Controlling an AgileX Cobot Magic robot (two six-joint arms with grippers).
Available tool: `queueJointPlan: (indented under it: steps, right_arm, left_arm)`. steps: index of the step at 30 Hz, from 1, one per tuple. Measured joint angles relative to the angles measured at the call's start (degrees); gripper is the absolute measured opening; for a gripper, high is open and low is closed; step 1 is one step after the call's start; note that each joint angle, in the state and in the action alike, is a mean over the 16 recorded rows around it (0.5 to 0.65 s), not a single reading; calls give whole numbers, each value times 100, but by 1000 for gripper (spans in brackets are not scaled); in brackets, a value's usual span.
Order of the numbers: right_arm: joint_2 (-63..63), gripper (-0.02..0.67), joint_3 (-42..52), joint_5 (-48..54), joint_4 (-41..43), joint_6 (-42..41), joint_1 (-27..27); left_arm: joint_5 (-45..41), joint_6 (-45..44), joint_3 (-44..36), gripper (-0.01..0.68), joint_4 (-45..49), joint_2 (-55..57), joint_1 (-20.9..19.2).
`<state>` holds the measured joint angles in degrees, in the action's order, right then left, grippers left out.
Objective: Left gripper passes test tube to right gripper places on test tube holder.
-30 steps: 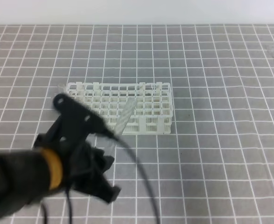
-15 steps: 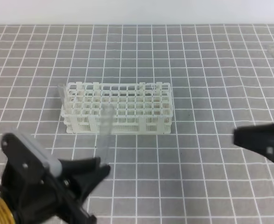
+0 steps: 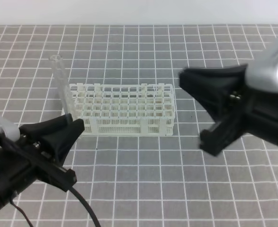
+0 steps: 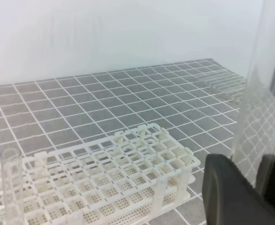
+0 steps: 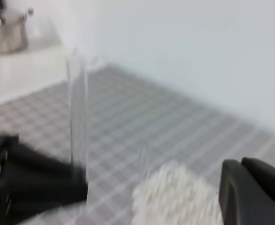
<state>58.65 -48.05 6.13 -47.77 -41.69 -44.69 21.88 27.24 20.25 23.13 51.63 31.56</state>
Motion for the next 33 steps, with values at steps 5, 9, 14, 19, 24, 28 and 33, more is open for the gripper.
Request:
queueJointPlan:
  steps: [5,9,14,19,24,28,33]
  right_arm:
    - [274,-12,0,-1327,1,-491,-832]
    - [534,1,-9,-2009,-8,-664,-1278]
    - [787,72,-84,-2267,-14,-675,-1527]
    - [940,207,-242,-2125,-7,-675,-1581]
    - [1087,348,-512,-1946,-3,-665,-1583]
    - [1274,430,-781,-1795,0,-630,-1583]
    - [1599,467,-1125,-1721,1,-564,-1583]
  left_arm:
    - [73,-72,0,78,20,0,-57]
    - [84,-119,0,78,34,1,-58]
    - [88,-170,0,78,45,4,-58]
    - [95,-182,-1,84,39,7,-58]
    - [93,-195,-1,84,36,8,-59]
    - [92,-204,-2,78,33,7,-59]
    - [86,-206,-2,84,32,7,-59]
